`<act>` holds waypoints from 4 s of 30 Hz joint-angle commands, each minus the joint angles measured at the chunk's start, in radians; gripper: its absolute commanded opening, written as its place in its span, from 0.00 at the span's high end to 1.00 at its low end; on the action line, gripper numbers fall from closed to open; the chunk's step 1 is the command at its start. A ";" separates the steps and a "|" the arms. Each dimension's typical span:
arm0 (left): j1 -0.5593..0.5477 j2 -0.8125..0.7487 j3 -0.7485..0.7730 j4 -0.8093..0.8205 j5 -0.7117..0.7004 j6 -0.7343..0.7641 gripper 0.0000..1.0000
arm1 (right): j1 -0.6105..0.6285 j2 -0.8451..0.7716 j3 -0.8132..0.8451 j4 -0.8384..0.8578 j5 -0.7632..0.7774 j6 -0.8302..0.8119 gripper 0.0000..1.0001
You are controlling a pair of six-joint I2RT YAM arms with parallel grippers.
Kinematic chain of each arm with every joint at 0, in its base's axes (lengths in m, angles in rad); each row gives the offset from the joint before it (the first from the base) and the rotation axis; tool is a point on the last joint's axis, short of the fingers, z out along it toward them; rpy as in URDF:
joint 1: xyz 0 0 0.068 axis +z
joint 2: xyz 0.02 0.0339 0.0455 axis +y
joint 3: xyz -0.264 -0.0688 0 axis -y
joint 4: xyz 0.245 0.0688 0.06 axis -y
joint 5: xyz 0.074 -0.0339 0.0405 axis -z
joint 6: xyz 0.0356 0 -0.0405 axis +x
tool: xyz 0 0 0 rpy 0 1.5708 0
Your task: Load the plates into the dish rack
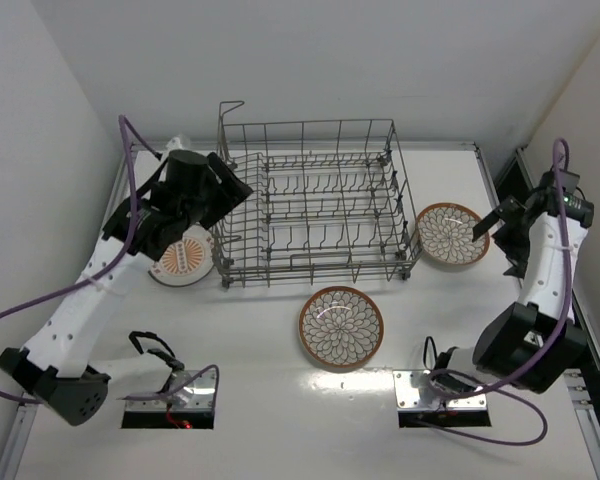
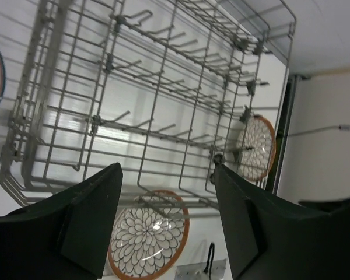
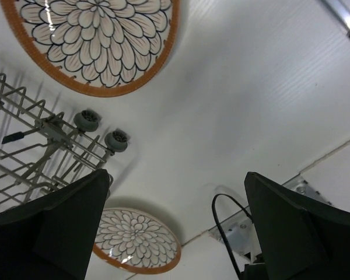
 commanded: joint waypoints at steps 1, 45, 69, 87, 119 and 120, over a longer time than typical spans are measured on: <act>-0.072 -0.090 -0.073 0.018 -0.088 0.050 0.39 | -0.083 0.037 -0.047 0.067 -0.139 0.025 0.01; -0.081 -0.056 -0.173 0.137 0.006 0.248 0.23 | -0.159 0.467 -0.043 0.589 -0.339 0.186 1.00; -0.101 -0.073 -0.234 0.119 0.053 0.166 0.23 | 0.188 -0.126 0.312 0.262 0.078 0.079 1.00; -0.121 -0.111 -0.234 0.090 0.033 0.176 0.23 | 0.861 0.072 0.384 0.141 0.785 0.056 1.00; -0.121 -0.140 -0.252 0.108 0.015 0.203 0.22 | 0.978 0.365 0.364 0.118 0.910 0.068 1.00; -0.121 -0.140 -0.252 0.108 0.015 0.203 0.22 | 0.978 0.380 0.364 0.104 0.910 0.068 1.00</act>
